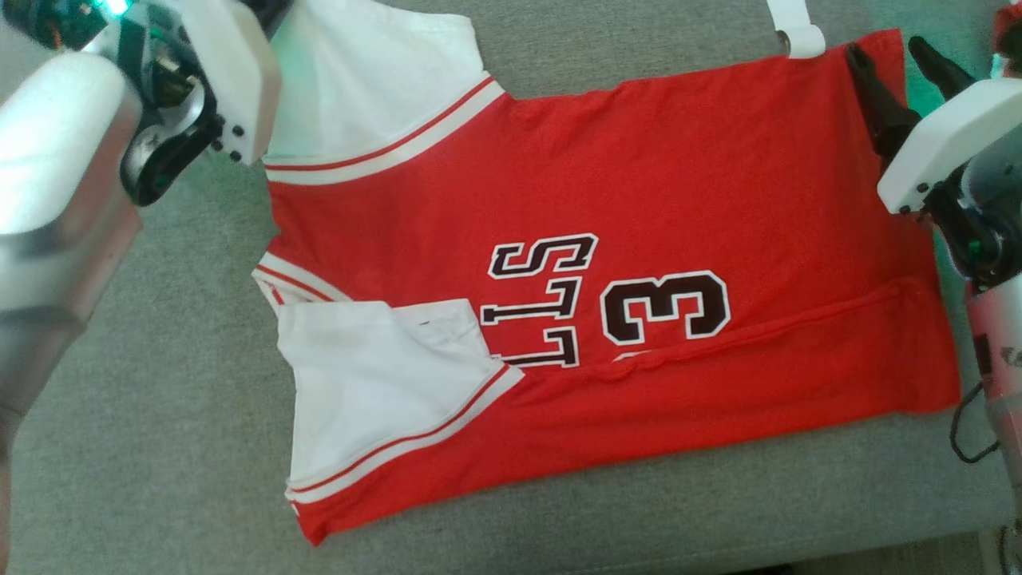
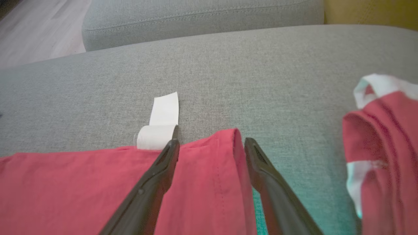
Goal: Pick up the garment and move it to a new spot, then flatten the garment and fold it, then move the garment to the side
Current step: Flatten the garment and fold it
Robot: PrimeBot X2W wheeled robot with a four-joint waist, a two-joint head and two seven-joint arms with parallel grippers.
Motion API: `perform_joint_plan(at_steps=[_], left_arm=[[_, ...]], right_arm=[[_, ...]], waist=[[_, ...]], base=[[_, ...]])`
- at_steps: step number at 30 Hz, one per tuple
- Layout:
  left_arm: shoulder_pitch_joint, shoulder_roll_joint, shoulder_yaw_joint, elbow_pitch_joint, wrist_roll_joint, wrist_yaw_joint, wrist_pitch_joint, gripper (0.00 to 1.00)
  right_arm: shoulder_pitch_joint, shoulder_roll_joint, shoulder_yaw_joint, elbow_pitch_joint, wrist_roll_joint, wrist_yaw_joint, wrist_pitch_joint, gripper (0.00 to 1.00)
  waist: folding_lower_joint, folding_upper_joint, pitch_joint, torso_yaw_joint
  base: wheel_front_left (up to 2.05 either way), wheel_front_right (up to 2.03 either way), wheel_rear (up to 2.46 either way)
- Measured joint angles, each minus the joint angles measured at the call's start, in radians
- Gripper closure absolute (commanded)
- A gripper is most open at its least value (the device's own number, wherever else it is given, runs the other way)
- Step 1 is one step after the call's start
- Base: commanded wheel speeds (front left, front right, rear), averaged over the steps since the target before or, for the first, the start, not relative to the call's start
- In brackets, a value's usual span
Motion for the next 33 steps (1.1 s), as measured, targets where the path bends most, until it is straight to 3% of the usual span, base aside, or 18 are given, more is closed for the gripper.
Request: perform_joint_plan(at_steps=[10, 11, 12, 16, 17, 22, 33], left_arm=[[-0.036, 0.002, -0.053, -0.016, -0.025, 0.0, -0.036, 1.0], [-0.036, 0.002, -0.056, -0.014, -0.027, 0.0, -0.037, 1.0], [-0.036, 0.002, -0.059, -0.011, -0.032, 0.0, -0.04, 1.0], [-0.049, 0.006, -0.077, 0.007, -0.032, 0.0, -0.058, 1.0], [-0.053, 0.007, -0.083, 0.009, -0.032, 0.0, -0.063, 1.0], [-0.064, 0.008, -0.102, 0.026, -0.021, 0.0, -0.122, 1.0], [-0.155, 0.009, -0.072, 0.102, 0.049, 0.0, -0.392, 1.0]], right_arm=[[-0.042, -0.002, 0.033, 0.066, 0.016, 0.0, -0.005, 0.0], [-0.046, -0.002, 0.036, 0.071, 0.021, 0.0, -0.008, 0.04], [-0.052, -0.003, 0.04, 0.075, 0.022, 0.0, -0.013, 0.18], [-0.064, -0.02, 0.047, 0.088, 0.022, 0.0, -0.024, 0.91], [-0.068, -0.023, 0.047, 0.095, 0.021, 0.0, -0.025, 1.0], [-0.078, -0.026, 0.044, 0.112, 0.021, 0.0, -0.067, 1.0], [-0.144, -0.049, -0.022, 0.112, 0.056, 0.0, -0.225, 1.0]], waist=[[0.0, 0.0, 0.01, 0.021], [0.0, 0.0, 0.011, 0.022], [0.0, 0.0, 0.013, 0.023], [0.0, 0.0, 0.015, 0.027], [0.0, 0.0, 0.016, 0.028], [0.0, 0.0, 0.015, 0.033], [0.0, 0.0, -0.013, 0.053]], base=[[0.0, 0.0, 0.0], [0.0, 0.0, 0.0], [0.0, 0.0, 0.0], [0.0, 0.0, 0.0], [0.0, 0.0, 0.0], [0.0, 0.0, 0.0], [0.0, 0.0, 0.0]])
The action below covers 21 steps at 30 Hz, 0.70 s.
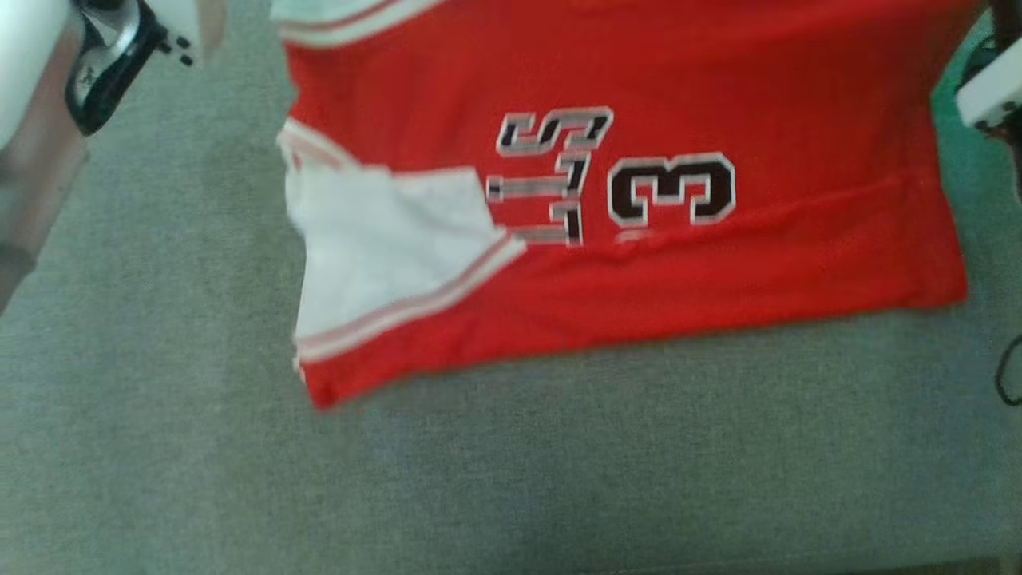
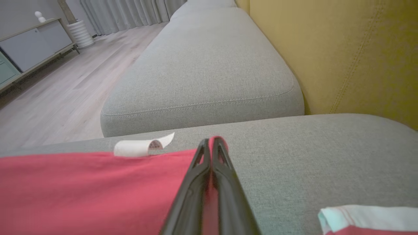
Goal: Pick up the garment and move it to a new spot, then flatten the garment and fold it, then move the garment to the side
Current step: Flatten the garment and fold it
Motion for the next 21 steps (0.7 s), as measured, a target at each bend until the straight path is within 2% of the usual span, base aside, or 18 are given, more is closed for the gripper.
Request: perform_joint_plan(at_steps=[6, 13, 21], left_arm=[[0.051, -0.02, 0.01, 0.009, -0.047, 0.0, -0.059, 1.0], [0.226, 0.004, 0.009, -0.054, -0.076, 0.017, -0.146, 1.0], [0.447, 0.099, -0.012, -0.28, -0.097, 0.14, -0.17, 1.0]], right_arm=[[0.065, -0.016, -0.003, -0.004, 0.021, 0.0, -0.011, 1.0], [0.227, -0.035, -0.017, -0.036, 0.054, 0.0, -0.029, 1.0], [0.346, -0.054, -0.023, -0.095, 0.062, 0.0, -0.047, 1.0]], waist=[[-0.0001, 0.0, -0.04, 0.02], [-0.0003, 0.0, -0.099, 0.052], [-0.0002, 0.0, -0.155, 0.081]], base=[[0.0, 0.0, 0.0], [0.0, 0.0, 0.0], [0.0, 0.0, 0.0]])
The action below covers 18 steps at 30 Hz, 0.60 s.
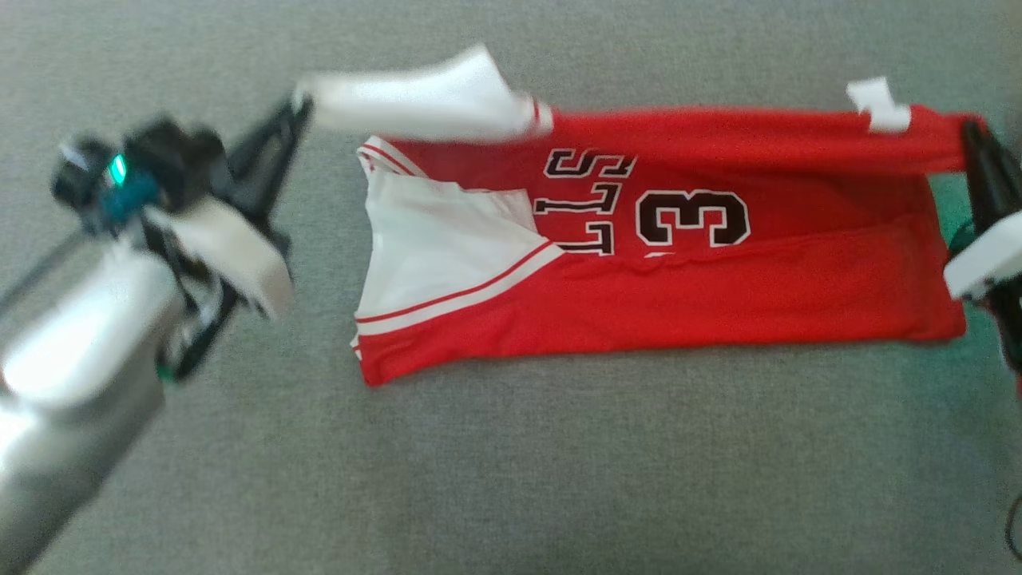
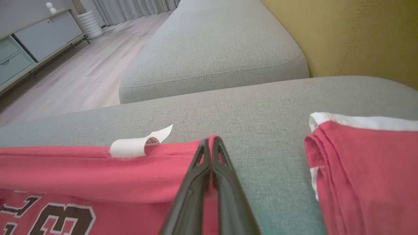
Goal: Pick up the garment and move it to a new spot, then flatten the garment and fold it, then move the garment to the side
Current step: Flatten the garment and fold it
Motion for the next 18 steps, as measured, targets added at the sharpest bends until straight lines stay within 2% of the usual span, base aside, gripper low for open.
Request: perform_joint_plan(at_steps=[5, 9, 13, 18], left_arm=[[0.141, 0.044, -0.013, -0.177, -0.02, 0.097, 0.0, 1.0], [0.229, 0.049, -0.021, -0.262, -0.061, 0.145, 0.001, 1.0], [0.296, 0.054, -0.033, -0.294, -0.073, 0.177, -0.003, 1.0], [0.332, 0.054, -0.036, -0.303, -0.082, 0.195, -0.028, 1.0]], right_arm=[[0.072, 0.0, -0.019, -0.018, 0.008, 0.0, 0.0, 1.0], [0.109, 0.002, -0.047, -0.036, 0.008, 0.0, 0.0, 1.0], [0.156, 0.012, -0.077, -0.044, 0.007, 0.0, 0.0, 1.0], [0.201, 0.032, -0.093, -0.042, 0.005, 0.0, 0.002, 1.0]], waist=[[0.0001, 0.0, -0.023, 0.022], [0.0001, 0.0, -0.033, 0.032], [0.0001, 0.0, -0.037, 0.035], [0.0001, 0.0, -0.033, 0.032]], base=[[0.0, 0.0, 0.0], [0.0, 0.0, 0.0], [0.0, 0.0, 0.0], [0.0, 0.0, 0.0]])
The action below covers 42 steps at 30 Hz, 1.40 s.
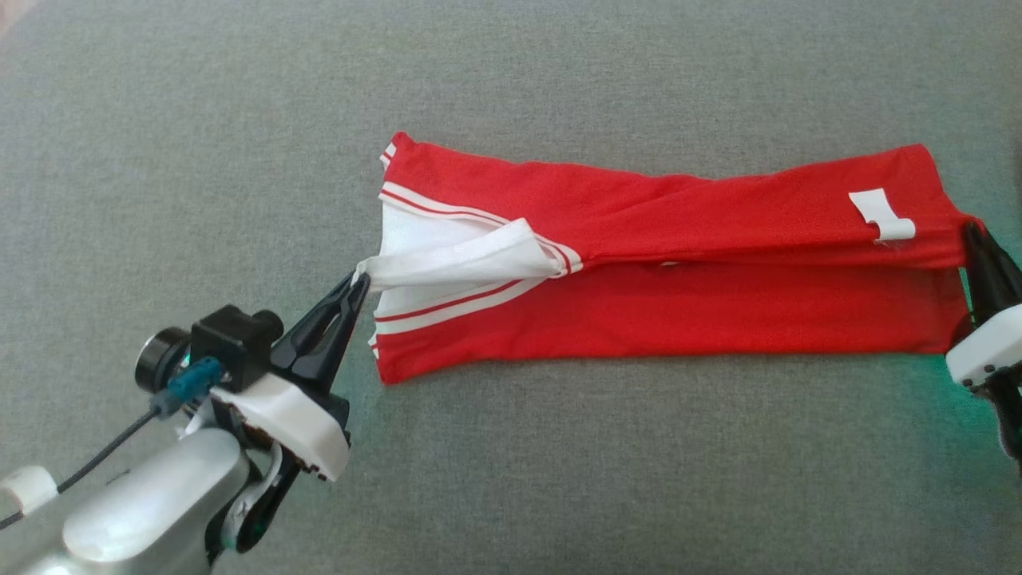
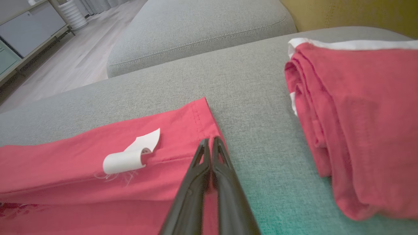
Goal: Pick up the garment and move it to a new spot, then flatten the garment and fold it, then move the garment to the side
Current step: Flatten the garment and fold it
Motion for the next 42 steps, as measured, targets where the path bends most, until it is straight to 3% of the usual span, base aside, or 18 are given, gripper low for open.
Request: perform_joint_plan(at_steps=[3, 4, 5, 6, 7, 8, 9, 10, 11, 15, 19, 23, 28, 35, 42], left_arm=[[0.007, -0.002, 0.0, 0.001, -0.003, 0.002, -0.008, 1.0], [0.01, -0.003, -0.001, 0.002, -0.004, 0.005, -0.01, 1.0], [0.012, -0.007, -0.003, 0.005, -0.004, 0.009, -0.013, 1.0], [0.012, -0.011, -0.004, 0.008, -0.004, 0.01, -0.018, 0.83], [0.012, -0.018, -0.005, 0.014, -0.004, 0.009, -0.02, 0.69], [0.013, -0.026, -0.006, 0.023, -0.004, 0.009, -0.028, 0.57], [0.013, -0.036, -0.007, 0.034, -0.004, 0.009, -0.036, 0.41], [0.016, -0.046, -0.006, 0.044, -0.004, 0.01, -0.047, 0.02], [0.022, -0.057, -0.005, 0.055, -0.004, 0.017, -0.061, 0.0], [0.056, -0.108, 0.01, 0.088, 0.006, 0.047, -0.099, 0.0], [0.122, -0.169, 0.086, 0.104, 0.038, 0.113, -0.115, 0.0], [0.222, -0.254, 0.219, 0.062, 0.165, 0.172, -0.117, 0.0], [0.383, -0.347, 0.331, 0.028, 0.341, 0.199, -0.118, 0.0], [0.494, -0.419, 0.39, 0.004, 0.519, 0.18, -0.118, 0.0], [0.504, -0.462, 0.432, 0.002, 0.597, 0.129, -0.118, 0.0]], right_arm=[[0.0, 0.012, -0.01, 0.001, 0.0, 0.0, 0.0, 1.0], [0.0, 0.017, -0.013, 0.002, 0.0, 0.0, 0.001, 0.93], [0.0, 0.021, -0.014, 0.003, 0.002, 0.0, 0.001, 0.79], [0.0, 0.024, -0.014, 0.005, 0.004, 0.0, 0.002, 0.62], [0.0, 0.028, -0.014, 0.007, 0.011, 0.0, 0.008, 0.29], [0.002, 0.034, -0.015, 0.006, 0.022, 0.0, 0.008, 0.11], [0.004, 0.04, -0.015, 0.006, 0.029, 0.0, 0.008, 0.0], [0.008, 0.047, -0.017, 0.006, 0.032, 0.0, 0.007, 0.0], [0.016, 0.052, -0.021, 0.007, 0.035, 0.0, -0.002, 0.0], [0.054, 0.076, -0.064, 0.016, 0.043, 0.0, -0.046, 0.0], [0.125, 0.117, -0.09, 0.012, 0.042, 0.0, -0.073, 0.0], [0.211, 0.161, -0.133, 0.001, 0.028, 0.0, -0.09, 0.0], [0.229, 0.216, -0.202, -0.011, 0.028, 0.0, -0.068, 0.0], [0.116, 0.235, -0.364, 0.09, -0.128, 0.0, -0.013, 0.0], [0.007, 0.236, -0.493, 0.251, -0.318, 0.0, 0.068, 0.0]], waist=[[0.0, 0.0, 0.004, -0.001], [0.0, 0.0, 0.007, -0.001], [0.0001, 0.0, 0.009, -0.002], [0.0001, 0.0, 0.011, -0.002], [0.0001, 0.0, 0.012, -0.001], [0.0001, 0.0, 0.013, -0.002], [0.0001, 0.0, 0.012, -0.002], [0.0001, 0.0, 0.011, -0.003], [0.0001, 0.0, 0.009, -0.004], [0.0, 0.0, -0.011, -0.005], [0.0, 0.0, -0.043, -0.002], [0.0, 0.0, -0.081, 0.007], [-0.0001, 0.0, -0.119, 0.034], [-0.0001, 0.0, -0.14, 0.099], [0.0001, 0.0, -0.134, 0.166]], base=[[0.0, 0.0, 0.0], [0.0, 0.0, 0.0], [0.0, 0.0, 0.0], [0.0, 0.0, 0.0], [0.0, 0.0, 0.0], [0.0, 0.0, 0.0], [0.0, 0.0, 0.0], [0.0, 0.0, 0.0], [0.0, 0.0, 0.0], [0.0, 0.0, 0.0], [0.0, 0.0, 0.0], [0.0, 0.0, 0.0], [0.0, 0.0, 0.0], [0.0, 0.0, 0.0], [0.0, 0.0, 0.0]])
